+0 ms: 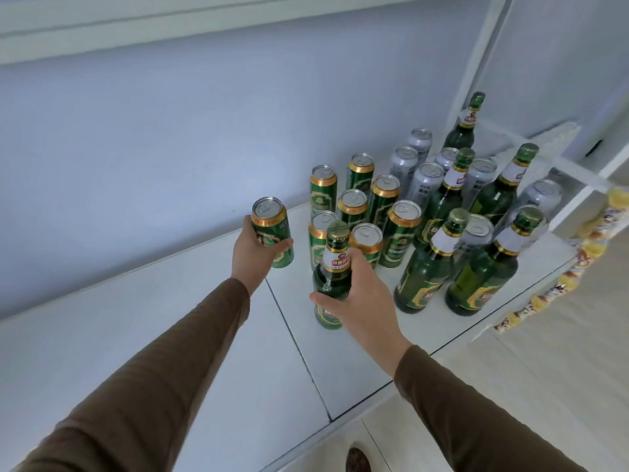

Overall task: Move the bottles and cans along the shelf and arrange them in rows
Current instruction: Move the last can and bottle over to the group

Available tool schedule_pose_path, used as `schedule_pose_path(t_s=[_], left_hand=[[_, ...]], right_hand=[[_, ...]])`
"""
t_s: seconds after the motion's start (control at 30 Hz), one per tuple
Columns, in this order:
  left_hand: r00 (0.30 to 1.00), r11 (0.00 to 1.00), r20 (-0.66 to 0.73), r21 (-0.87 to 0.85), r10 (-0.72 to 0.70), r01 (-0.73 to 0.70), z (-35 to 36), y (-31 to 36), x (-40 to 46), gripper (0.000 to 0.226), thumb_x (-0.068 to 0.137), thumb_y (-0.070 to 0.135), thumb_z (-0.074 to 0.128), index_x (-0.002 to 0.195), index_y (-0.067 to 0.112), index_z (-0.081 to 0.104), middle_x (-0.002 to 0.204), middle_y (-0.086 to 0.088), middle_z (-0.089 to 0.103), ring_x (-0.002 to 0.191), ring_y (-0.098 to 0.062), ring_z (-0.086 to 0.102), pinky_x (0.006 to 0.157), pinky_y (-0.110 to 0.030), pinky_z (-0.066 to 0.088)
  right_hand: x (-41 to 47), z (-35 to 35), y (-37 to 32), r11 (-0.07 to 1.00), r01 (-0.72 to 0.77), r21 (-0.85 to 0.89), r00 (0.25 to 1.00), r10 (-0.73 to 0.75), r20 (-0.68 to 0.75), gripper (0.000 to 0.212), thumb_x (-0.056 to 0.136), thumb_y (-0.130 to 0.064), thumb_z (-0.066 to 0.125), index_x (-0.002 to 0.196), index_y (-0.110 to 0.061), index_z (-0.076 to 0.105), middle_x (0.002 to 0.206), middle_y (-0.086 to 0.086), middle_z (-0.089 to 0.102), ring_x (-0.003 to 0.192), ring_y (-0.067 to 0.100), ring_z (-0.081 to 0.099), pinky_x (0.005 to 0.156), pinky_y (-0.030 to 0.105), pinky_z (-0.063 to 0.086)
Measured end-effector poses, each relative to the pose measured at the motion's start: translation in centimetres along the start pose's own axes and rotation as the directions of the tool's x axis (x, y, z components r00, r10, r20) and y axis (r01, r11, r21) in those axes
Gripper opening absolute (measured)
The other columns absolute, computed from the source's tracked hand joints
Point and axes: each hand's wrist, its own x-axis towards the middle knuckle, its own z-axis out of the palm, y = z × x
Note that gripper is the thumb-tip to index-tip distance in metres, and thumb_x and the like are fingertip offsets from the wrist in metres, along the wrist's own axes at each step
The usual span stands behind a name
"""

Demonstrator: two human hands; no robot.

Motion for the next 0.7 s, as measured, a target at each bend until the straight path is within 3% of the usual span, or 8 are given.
schedule_pose_path(t_s=[0.17, 0.37, 0.7], left_hand=[[1.0, 1.0, -0.009, 0.017, -0.023, 0.023, 2.1, 0.1, 0.8, 0.06, 0.071, 0.027, 0.089, 0.116, 0.018, 0.05, 0.11, 0.005, 0.065, 0.099, -0.018, 0.062, 0.082, -0.03, 0.049], [0.999, 0.999, -0.015, 0.016, -0.042, 0.042, 3.5, -0.7, 2.1, 0.061, 0.071, 0.026, 0.089, 0.116, 0.016, 0.05, 0.112, 0.001, 0.065, 0.101, -0.021, 0.062, 0.085, -0.034, 0.05], [1.0, 0.999, -0.005, 0.02, -0.026, 0.026, 5.1, -0.9, 3.7, 0.06, 0.071, 0.025, 0.089, 0.114, 0.015, 0.049, 0.111, -0.001, 0.067, 0.097, -0.022, 0.063, 0.084, -0.035, 0.051]], right_hand=[[-0.6, -1.2, 1.5, 1.0, 0.008, -0.013, 1.0, -0.008, 0.017, 0.059, 0.072, -0.049, 0.081, 0.114, -0.038, 0.043, 0.11, -0.016, 0.06, 0.099, 0.007, 0.059, 0.08, 0.028, 0.05], [-1.2, -1.2, 2.6, 0.999, -0.02, -0.038, 1.0, 0.021, 0.01, 0.057, 0.072, -0.049, 0.081, 0.113, -0.037, 0.043, 0.11, -0.017, 0.06, 0.101, 0.007, 0.059, 0.084, 0.034, 0.052], [-1.4, -2.2, 3.2, 0.996, -0.065, -0.059, 0.998, 0.065, -0.005, 0.058, 0.072, -0.049, 0.081, 0.113, -0.037, 0.042, 0.109, -0.016, 0.059, 0.099, 0.007, 0.058, 0.083, 0.031, 0.052]])
